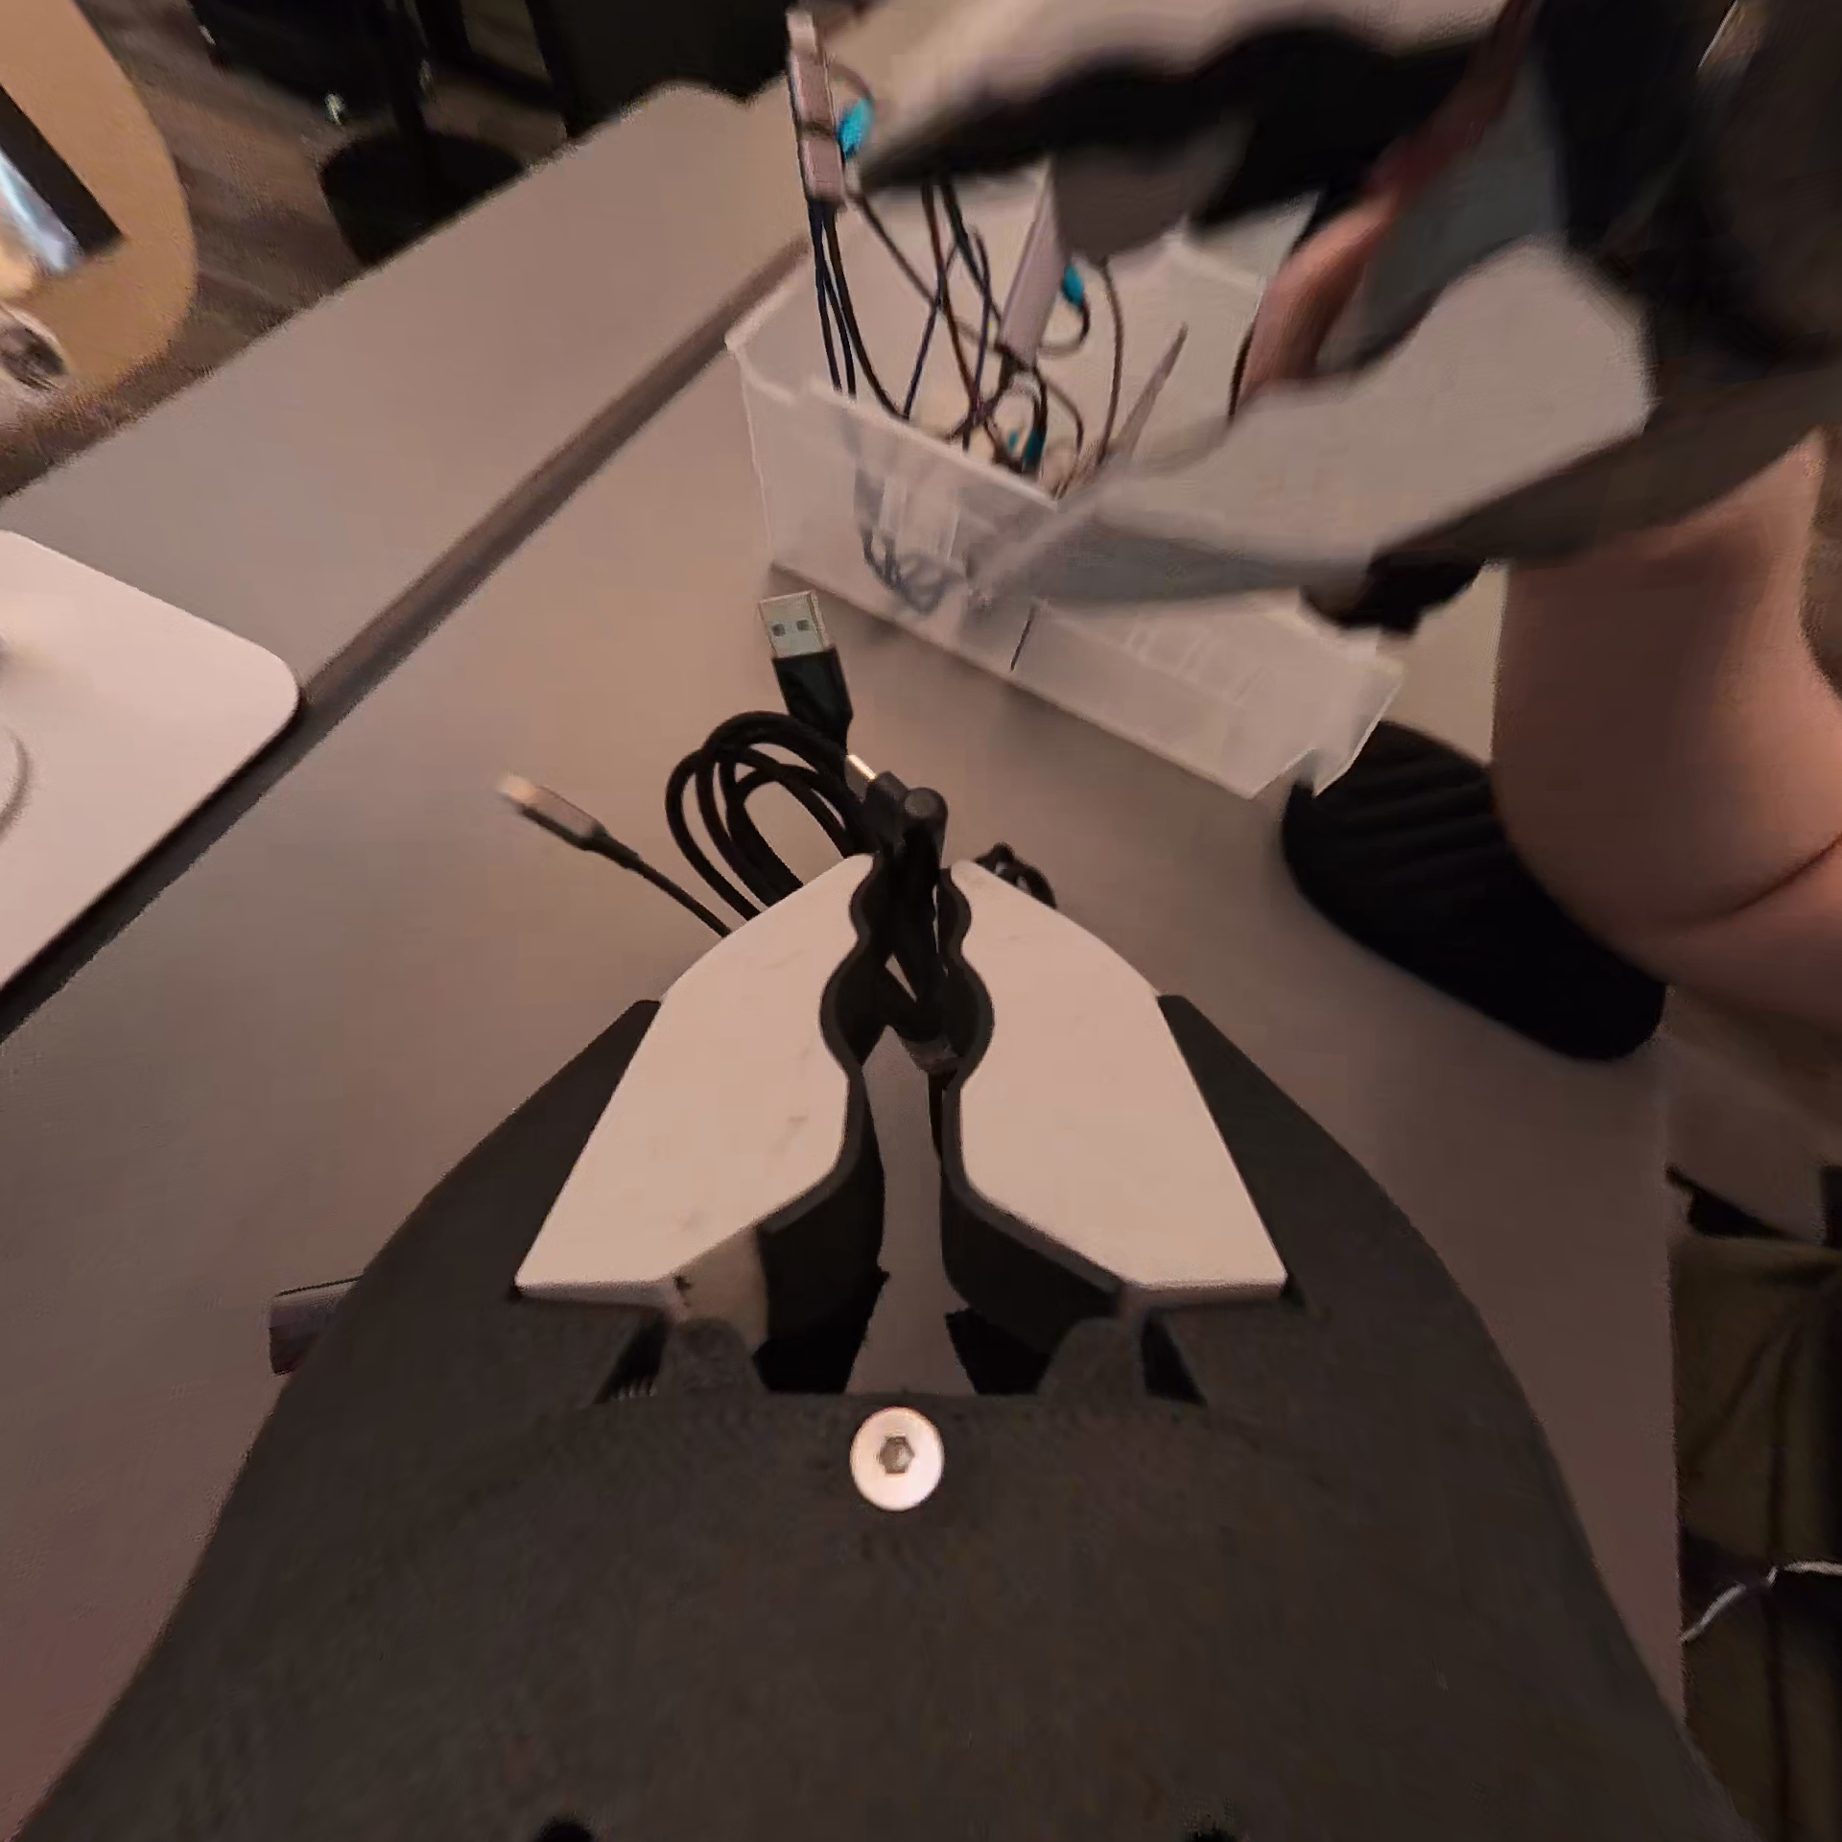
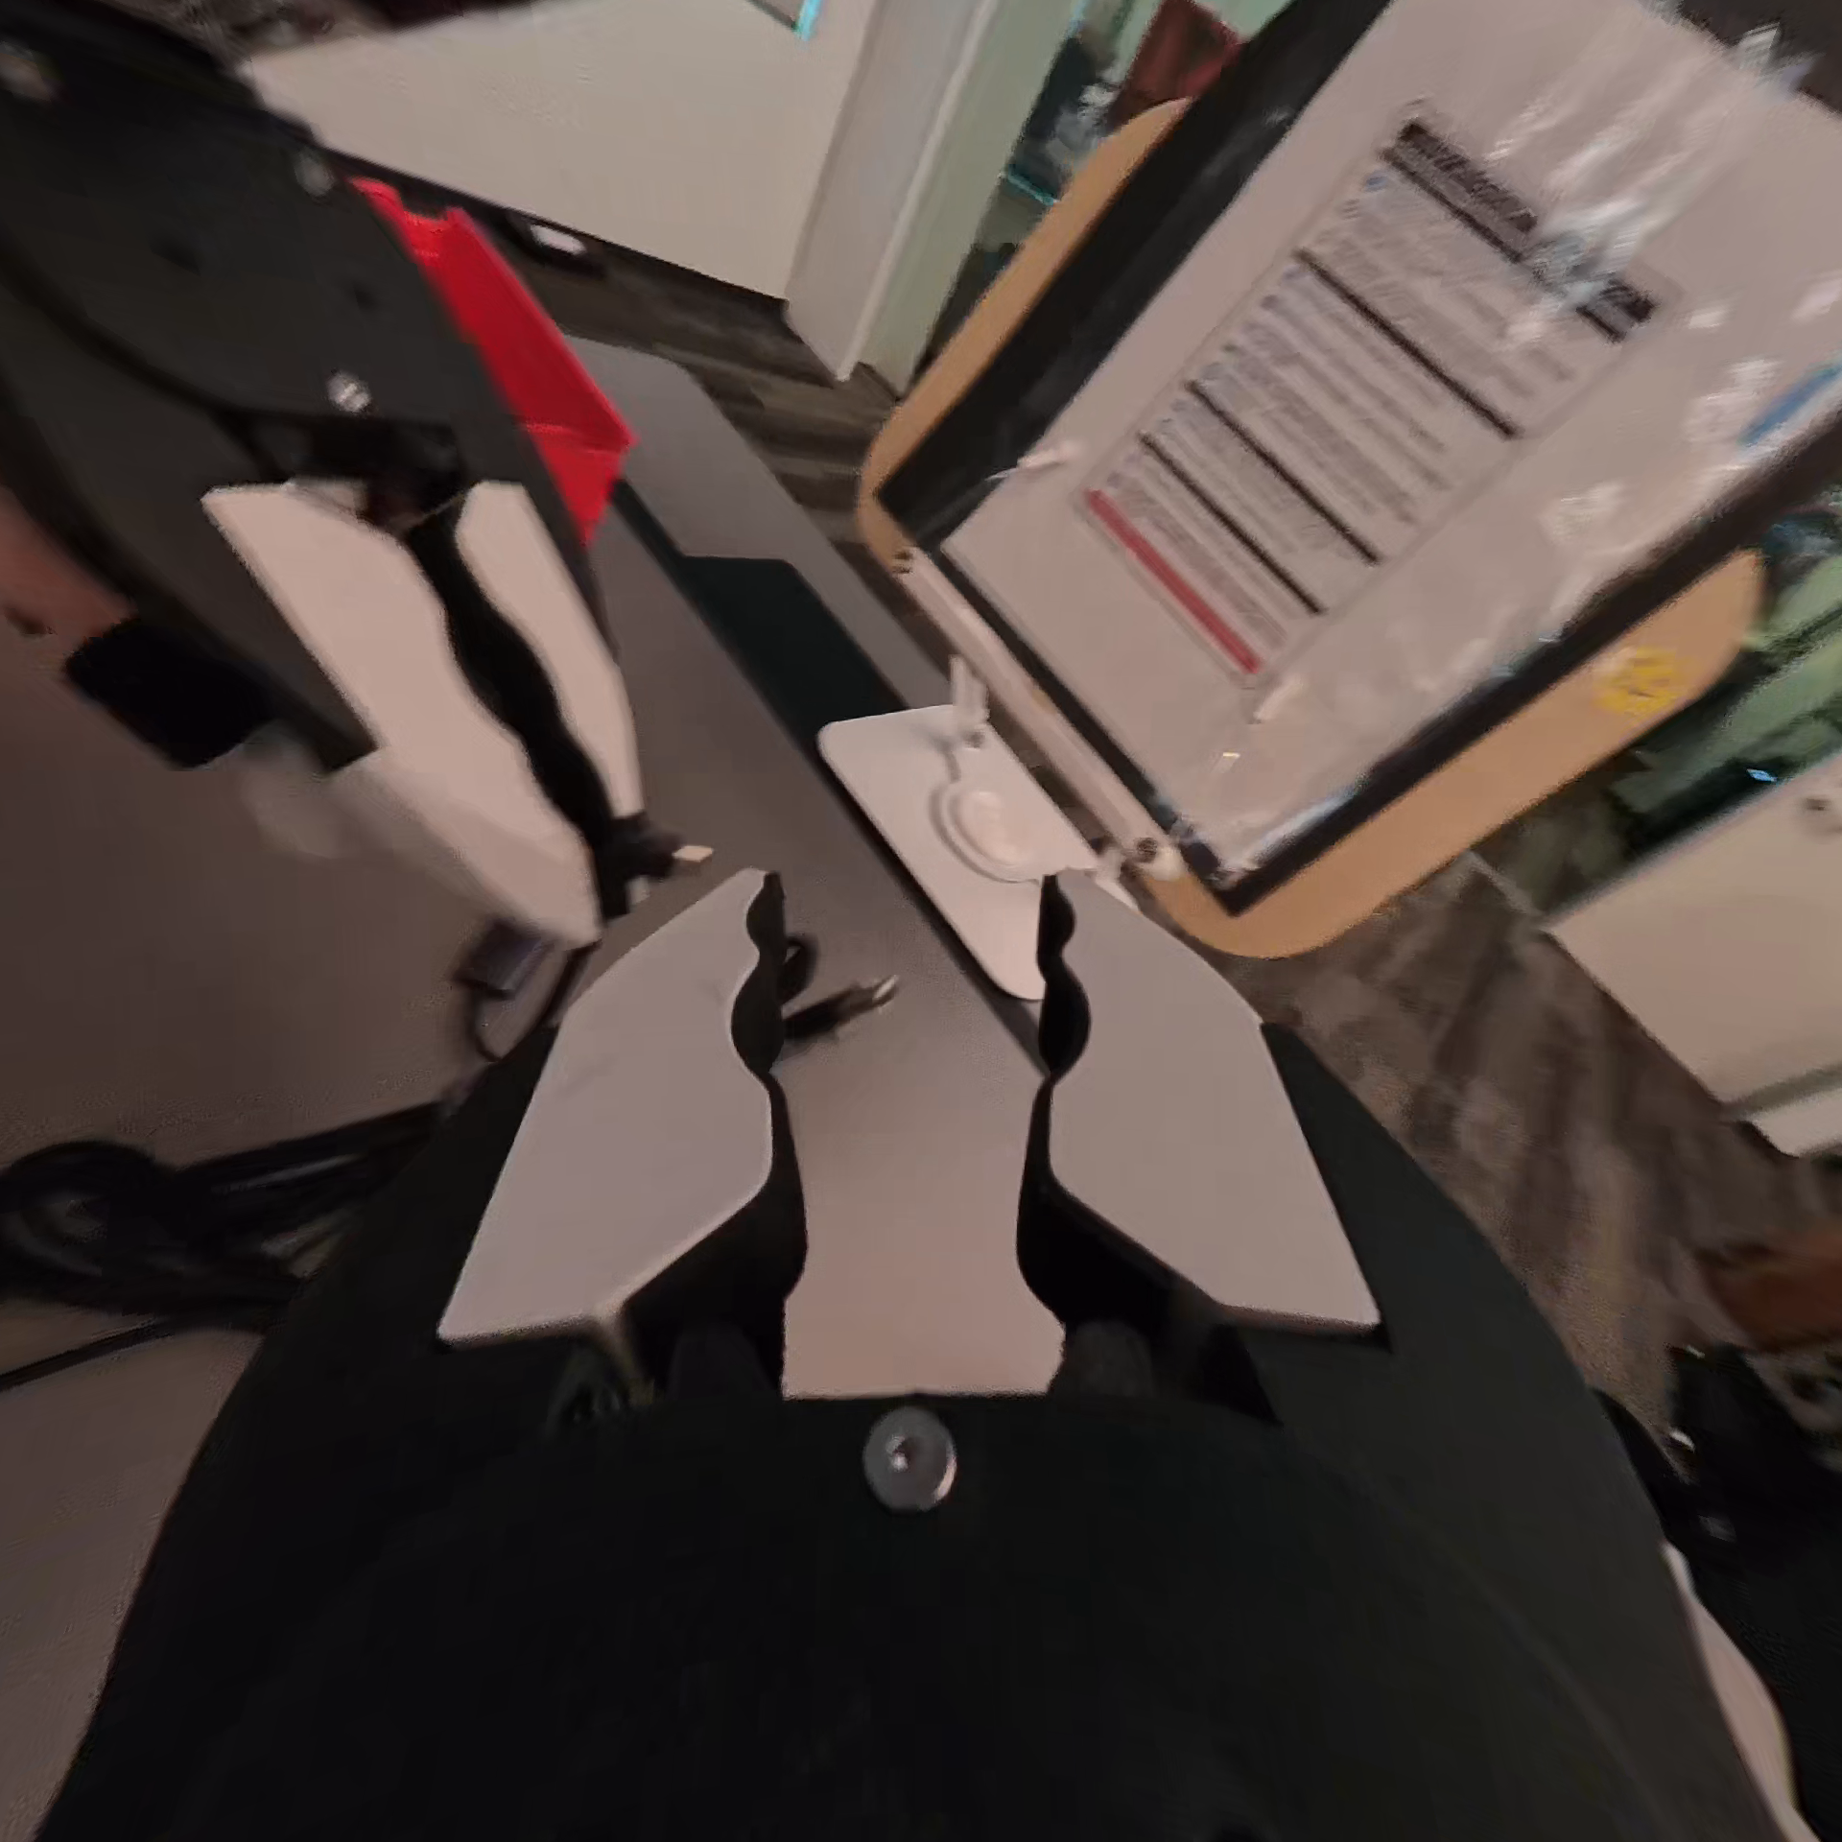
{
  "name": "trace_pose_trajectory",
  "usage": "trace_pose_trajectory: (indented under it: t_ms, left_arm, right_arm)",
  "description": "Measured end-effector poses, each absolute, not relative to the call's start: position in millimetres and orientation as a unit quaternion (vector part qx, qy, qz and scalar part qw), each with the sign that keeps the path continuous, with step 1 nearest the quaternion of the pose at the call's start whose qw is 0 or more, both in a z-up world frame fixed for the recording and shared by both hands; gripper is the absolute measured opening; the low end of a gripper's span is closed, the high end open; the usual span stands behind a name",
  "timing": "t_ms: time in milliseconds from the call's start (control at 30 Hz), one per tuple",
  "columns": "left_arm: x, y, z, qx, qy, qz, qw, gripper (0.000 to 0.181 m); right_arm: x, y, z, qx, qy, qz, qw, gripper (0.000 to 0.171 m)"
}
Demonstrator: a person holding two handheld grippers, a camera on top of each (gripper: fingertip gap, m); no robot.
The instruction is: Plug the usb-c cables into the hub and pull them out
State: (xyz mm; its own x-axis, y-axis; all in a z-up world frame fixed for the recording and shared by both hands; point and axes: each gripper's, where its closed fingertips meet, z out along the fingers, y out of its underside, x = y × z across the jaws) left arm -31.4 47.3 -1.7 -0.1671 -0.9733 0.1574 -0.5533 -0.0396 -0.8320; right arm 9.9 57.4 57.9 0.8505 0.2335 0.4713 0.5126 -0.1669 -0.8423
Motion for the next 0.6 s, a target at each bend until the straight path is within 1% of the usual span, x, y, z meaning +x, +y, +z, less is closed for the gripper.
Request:
trace_pose_trajectory:
  t_ms: [167, 267, 433, 500, 567, 600]
  left_arm:
    - [-40, 62, 26, -0.603, 0.601, -0.426, 0.307, 0.006]
    - [-42, 69, 31, -0.613, 0.585, -0.422, 0.322, 0.006]
    - [-44, 71, 39, -0.620, 0.558, -0.444, 0.328, 0.006]
    - [-44, 69, 42, -0.619, 0.549, -0.457, 0.325, 0.006]
    - [-45, 67, 47, -0.616, 0.541, -0.474, 0.322, 0.006]
    - [-45, 65, 50, -0.609, 0.540, -0.484, 0.321, 0.007]
  right_arm:
    - [-28, 63, 40, -0.767, -0.271, -0.066, 0.578, 0.050]
    - [-50, 66, 42, -0.755, -0.263, -0.030, 0.601, 0.047]
    - [-58, 81, 25, -0.759, -0.241, -0.067, 0.601, 0.040]
    - [-55, 86, 22, -0.754, -0.229, -0.093, 0.609, 0.030]
    - [-53, 87, 24, -0.742, -0.227, -0.115, 0.620, 0.011]
    - [-52, 86, 28, -0.735, -0.226, -0.120, 0.629, 0.010]
